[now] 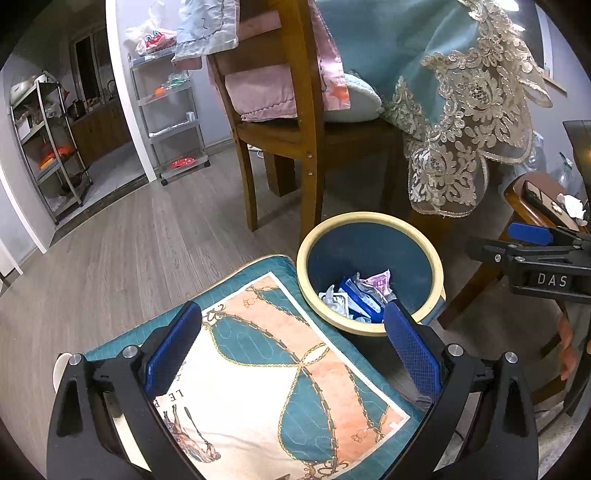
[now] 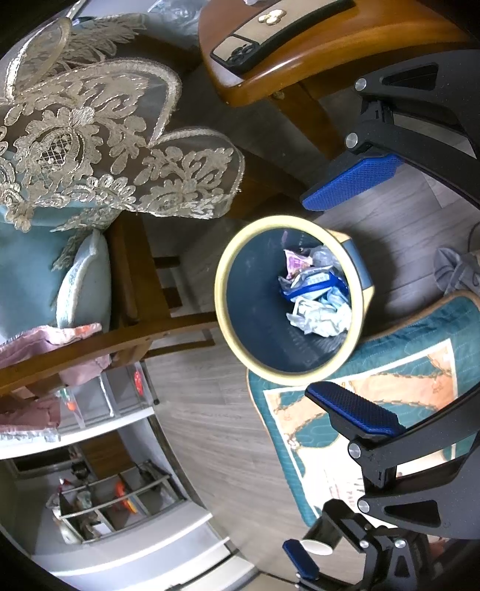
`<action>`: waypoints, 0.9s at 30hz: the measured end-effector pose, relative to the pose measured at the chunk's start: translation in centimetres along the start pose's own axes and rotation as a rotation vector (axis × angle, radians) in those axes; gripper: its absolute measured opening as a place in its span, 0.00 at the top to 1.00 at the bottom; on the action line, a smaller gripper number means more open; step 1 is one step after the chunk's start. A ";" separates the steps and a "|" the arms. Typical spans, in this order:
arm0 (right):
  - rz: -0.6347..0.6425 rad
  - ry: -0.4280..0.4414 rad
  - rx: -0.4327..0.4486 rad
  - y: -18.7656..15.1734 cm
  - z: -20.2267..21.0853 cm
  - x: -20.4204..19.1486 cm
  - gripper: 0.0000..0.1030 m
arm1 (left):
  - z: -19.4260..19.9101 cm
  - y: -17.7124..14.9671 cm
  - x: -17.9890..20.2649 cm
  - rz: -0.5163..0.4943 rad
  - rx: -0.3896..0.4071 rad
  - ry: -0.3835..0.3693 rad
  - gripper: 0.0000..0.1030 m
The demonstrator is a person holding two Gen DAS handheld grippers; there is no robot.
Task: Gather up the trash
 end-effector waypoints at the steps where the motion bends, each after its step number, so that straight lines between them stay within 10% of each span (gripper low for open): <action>1: 0.002 -0.001 0.001 0.0 0.0 0.0 0.09 | 0.0 0.0 0.0 0.000 -0.001 0.000 0.06; 27: -0.002 -0.002 -0.001 -0.1 0.0 0.0 0.09 | -0.1 -0.1 0.4 -0.017 -0.004 -0.005 0.06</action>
Point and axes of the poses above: each gripper's, at about its wrist camera, not at the fingertips, and z roughly against the way its jaws point, x to its right, y to its top, the point moved 9 cm from there along -z, roughly the way its jaws point, and after that the axes turned 11 degrees about -y, right-handed, at the moved point
